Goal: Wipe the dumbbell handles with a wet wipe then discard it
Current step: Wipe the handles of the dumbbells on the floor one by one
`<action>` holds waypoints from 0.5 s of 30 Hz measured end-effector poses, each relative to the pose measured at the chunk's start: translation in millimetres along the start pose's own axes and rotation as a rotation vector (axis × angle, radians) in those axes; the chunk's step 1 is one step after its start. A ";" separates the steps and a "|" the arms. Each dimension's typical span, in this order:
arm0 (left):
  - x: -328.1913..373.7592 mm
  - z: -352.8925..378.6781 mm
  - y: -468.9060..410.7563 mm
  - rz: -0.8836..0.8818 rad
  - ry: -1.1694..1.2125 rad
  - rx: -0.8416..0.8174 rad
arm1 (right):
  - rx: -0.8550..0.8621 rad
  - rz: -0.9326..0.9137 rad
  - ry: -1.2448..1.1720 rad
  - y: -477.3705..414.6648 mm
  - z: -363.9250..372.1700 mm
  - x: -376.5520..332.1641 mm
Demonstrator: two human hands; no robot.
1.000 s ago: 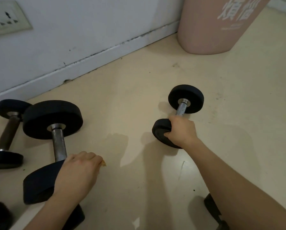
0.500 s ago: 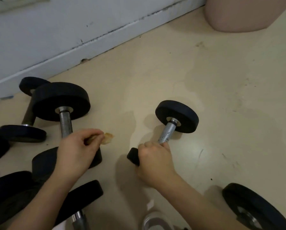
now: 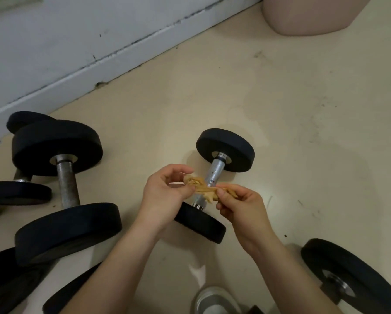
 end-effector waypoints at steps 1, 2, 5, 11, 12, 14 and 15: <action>-0.3 -2.3 -3.5 -0.002 -0.047 0.002 | 0.021 0.041 -0.041 -3.3 -5.3 5.9; -0.3 -3.4 -8.1 0.007 -0.104 -0.007 | 0.052 0.075 -0.071 -6.6 -11.0 11.8; -1.5 -1.0 -24.7 0.034 -0.367 -0.054 | 0.173 0.128 -0.015 -16.8 -28.2 27.1; -13.7 27.5 -43.7 -0.022 -0.857 -0.301 | 0.329 -0.001 0.161 -33.4 -35.5 27.4; -15.8 32.6 -44.1 -0.027 -0.909 -0.345 | 0.326 -0.017 0.144 -33.6 -33.1 27.3; -22.5 42.0 -44.6 -0.034 -1.010 -0.425 | 0.271 -0.014 0.131 -34.4 -26.6 30.8; -23.7 46.4 -44.7 -0.033 -1.033 -0.440 | 0.212 0.008 0.141 -35.1 -20.6 33.9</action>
Point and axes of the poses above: each hand's wrist, its own y-axis away from the middle knuckle, its own z-axis out of the palm, x = y × z, the point moved 10 cm from there along -y, towards the middle knuckle, and after that the axes turned 5 degrees about z, right-handed, at the moved point
